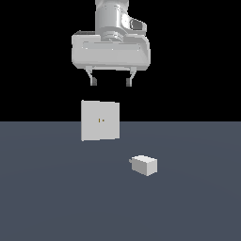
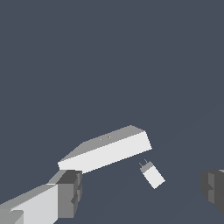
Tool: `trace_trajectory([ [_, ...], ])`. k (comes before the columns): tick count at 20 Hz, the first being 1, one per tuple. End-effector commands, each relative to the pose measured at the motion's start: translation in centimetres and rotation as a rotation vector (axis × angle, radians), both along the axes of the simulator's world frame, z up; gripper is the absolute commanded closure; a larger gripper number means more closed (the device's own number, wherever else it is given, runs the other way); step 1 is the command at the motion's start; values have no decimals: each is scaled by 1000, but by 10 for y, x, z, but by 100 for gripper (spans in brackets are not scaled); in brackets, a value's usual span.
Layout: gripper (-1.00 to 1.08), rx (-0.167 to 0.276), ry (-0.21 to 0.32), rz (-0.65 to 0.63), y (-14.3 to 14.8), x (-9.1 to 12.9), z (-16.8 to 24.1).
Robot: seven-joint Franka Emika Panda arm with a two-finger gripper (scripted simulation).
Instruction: Plug the charger into the wall socket.
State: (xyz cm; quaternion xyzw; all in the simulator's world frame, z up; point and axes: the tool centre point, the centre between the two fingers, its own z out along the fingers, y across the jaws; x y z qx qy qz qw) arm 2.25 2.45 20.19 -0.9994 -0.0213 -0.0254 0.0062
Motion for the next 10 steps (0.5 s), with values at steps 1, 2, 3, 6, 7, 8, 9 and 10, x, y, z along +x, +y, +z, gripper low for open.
trace_trajectory([
  [1, -92, 0, 0, 0, 0, 0, 0],
  [2, -92, 0, 0, 0, 0, 0, 0],
  [3, -92, 0, -1, 2, 0, 0, 0],
  [6, -92, 2, -6, 11, -1, -2, -2],
  [7, -92, 2, -8, 15, -1, -3, -3],
  [8, -92, 3, -11, 21, -2, -4, -4],
  [9, -92, 4, -15, 27, -2, -6, -5],
  [10, -92, 6, -19, 35, -3, -7, -7],
])
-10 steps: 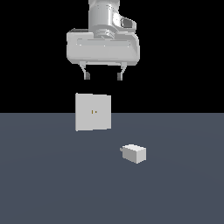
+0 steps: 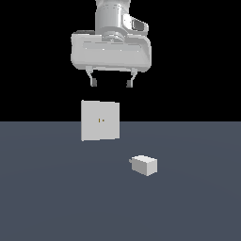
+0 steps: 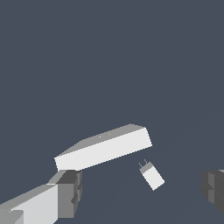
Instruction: Plug the charger into the wall socket.
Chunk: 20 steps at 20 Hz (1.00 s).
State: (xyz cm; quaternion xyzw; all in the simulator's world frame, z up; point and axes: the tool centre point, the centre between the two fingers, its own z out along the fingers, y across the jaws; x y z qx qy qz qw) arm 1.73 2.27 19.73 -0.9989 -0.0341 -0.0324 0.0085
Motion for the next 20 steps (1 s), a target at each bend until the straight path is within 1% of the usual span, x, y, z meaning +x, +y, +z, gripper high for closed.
trace_trajectory([
  [1, -92, 3, -9, 17, -2, -4, -3],
  [7, -92, 13, -45, 82, -7, -16, -16],
  [20, -92, 40, -141, 258, -27, -46, -53],
])
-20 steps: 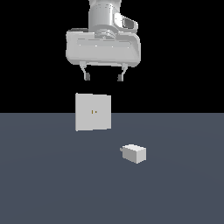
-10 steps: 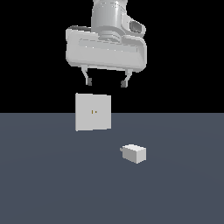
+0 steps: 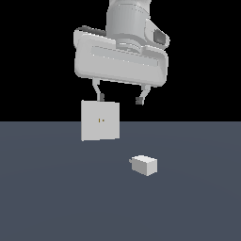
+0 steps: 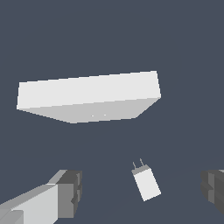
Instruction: Plug the charger into the wall socket.
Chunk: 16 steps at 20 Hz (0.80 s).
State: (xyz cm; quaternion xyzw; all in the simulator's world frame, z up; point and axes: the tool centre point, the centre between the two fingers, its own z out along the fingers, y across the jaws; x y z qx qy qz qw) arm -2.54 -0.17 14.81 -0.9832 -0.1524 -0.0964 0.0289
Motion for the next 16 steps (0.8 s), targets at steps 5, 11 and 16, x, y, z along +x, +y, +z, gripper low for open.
trace_trajectory([
  [5, -92, 12, -42, 77, -9, -11, -17],
  [11, -92, 23, -76, 140, -17, -18, -31],
  [16, -92, 33, -103, 191, -24, -23, -43],
])
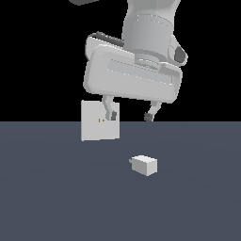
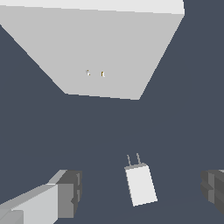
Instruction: Plug the charger into the wall socket.
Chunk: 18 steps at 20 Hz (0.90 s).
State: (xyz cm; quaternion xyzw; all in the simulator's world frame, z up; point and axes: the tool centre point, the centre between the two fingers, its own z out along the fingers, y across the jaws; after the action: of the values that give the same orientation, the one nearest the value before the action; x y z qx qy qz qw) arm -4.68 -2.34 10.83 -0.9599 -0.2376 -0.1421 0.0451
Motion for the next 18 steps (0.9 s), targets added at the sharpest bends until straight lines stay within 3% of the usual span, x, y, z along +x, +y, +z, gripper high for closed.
trace_trajectory([
  [1, -92, 5, -14, 26, -3, -2, -6],
  [18, -92, 38, -91, 174, -21, -11, -41],
])
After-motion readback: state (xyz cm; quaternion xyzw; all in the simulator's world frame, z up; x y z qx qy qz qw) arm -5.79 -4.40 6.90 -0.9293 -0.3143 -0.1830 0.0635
